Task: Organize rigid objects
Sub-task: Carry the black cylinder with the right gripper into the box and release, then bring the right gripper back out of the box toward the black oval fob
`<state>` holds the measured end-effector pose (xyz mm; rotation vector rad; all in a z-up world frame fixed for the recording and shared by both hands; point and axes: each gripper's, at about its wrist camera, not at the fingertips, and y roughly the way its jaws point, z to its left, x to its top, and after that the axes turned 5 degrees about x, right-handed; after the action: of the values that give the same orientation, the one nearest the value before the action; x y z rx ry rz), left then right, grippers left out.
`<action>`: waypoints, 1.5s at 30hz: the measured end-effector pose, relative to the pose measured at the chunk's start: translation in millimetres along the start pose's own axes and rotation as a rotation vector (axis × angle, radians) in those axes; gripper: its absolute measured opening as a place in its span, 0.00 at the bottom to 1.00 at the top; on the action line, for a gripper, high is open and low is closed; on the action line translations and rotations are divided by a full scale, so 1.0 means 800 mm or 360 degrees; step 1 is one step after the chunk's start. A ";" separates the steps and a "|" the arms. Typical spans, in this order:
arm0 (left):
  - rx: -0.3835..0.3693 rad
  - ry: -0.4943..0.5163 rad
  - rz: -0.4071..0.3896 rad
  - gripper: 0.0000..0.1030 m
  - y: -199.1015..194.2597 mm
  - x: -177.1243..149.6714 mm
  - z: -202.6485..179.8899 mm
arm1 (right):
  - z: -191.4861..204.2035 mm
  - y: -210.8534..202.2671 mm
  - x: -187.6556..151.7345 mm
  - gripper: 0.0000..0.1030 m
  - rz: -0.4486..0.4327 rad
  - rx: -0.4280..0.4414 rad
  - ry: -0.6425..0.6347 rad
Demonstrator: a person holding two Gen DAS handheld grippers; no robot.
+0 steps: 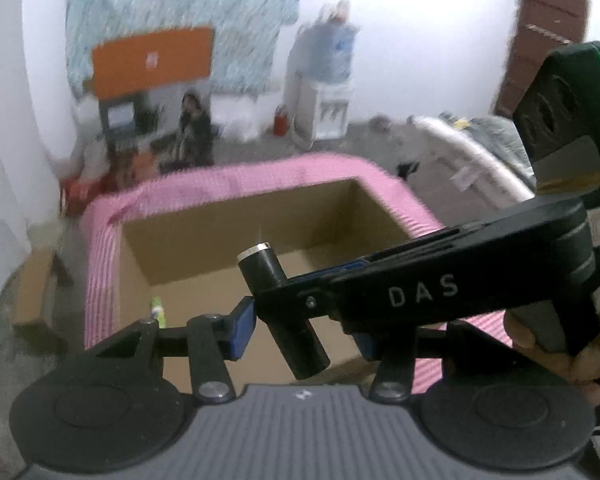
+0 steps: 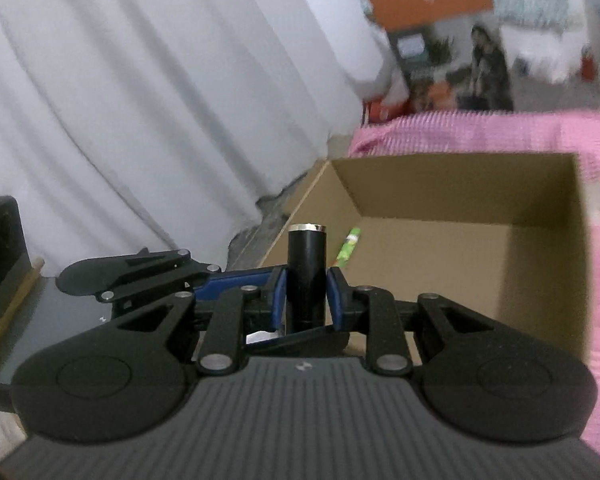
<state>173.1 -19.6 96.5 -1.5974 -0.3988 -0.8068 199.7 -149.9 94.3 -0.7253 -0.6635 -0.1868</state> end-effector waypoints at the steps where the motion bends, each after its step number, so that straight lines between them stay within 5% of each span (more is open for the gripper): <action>1: 0.0001 -0.0019 0.0044 0.49 0.014 0.003 0.008 | -0.008 0.018 0.010 0.20 0.0053 0.0008 0.0031; 11: 0.0076 -0.0063 0.0414 0.50 0.105 -0.016 0.069 | -0.089 0.199 0.067 0.20 0.0559 -0.0004 0.0384; 16: 0.0104 -0.0038 0.0399 0.59 0.107 -0.018 0.070 | -0.108 0.243 0.080 0.22 0.0663 0.0025 0.0505; 22: 0.0087 -0.0072 0.0304 0.66 0.095 -0.012 0.073 | -0.107 0.246 0.090 0.27 0.0614 0.0047 0.0513; 34: 0.0067 -0.0057 0.0039 0.72 0.018 -0.013 0.044 | -0.062 0.120 0.073 0.30 0.0302 0.0084 0.0380; 42: -0.0021 -0.0006 -0.0133 0.79 -0.048 -0.042 0.011 | -0.064 -0.037 0.012 0.30 0.0019 0.0122 0.0338; 45: -0.0071 0.0028 -0.0136 0.80 -0.056 -0.058 -0.005 | -0.059 -0.080 -0.041 0.31 -0.0051 0.0103 0.0337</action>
<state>109.4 -5.9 96.7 -1.6226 -0.4415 -0.8998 173.7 -230.9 83.0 -0.6226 -0.4773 -0.2666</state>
